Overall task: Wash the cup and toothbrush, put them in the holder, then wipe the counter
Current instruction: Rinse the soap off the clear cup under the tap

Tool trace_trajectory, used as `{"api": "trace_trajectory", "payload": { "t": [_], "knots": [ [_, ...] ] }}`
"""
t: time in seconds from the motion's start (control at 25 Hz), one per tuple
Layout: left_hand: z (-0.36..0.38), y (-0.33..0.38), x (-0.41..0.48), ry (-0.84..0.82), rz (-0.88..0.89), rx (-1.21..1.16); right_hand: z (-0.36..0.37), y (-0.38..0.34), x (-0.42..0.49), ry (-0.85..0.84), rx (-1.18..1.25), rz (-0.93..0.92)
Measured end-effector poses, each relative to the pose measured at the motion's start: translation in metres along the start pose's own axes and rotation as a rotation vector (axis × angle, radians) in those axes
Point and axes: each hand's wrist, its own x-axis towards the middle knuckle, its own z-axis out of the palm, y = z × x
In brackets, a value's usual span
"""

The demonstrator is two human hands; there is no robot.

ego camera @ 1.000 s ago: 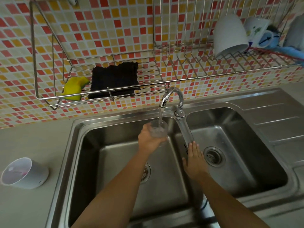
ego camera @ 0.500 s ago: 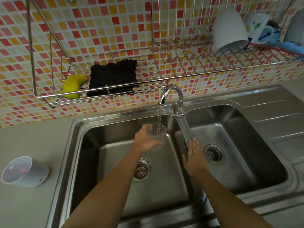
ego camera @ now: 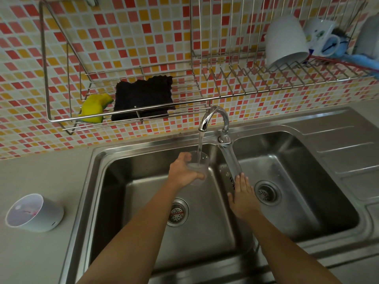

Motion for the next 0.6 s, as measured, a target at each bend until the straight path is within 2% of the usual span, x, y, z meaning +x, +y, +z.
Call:
{"api": "trace_trajectory", "payload": {
  "t": [0.6],
  "knots": [
    [-0.0032, -0.0037, -0.0038, -0.002, -0.023, -0.067, -0.0001, 0.0030, 0.0016, -0.025, 0.003, -0.007]
  ]
}}
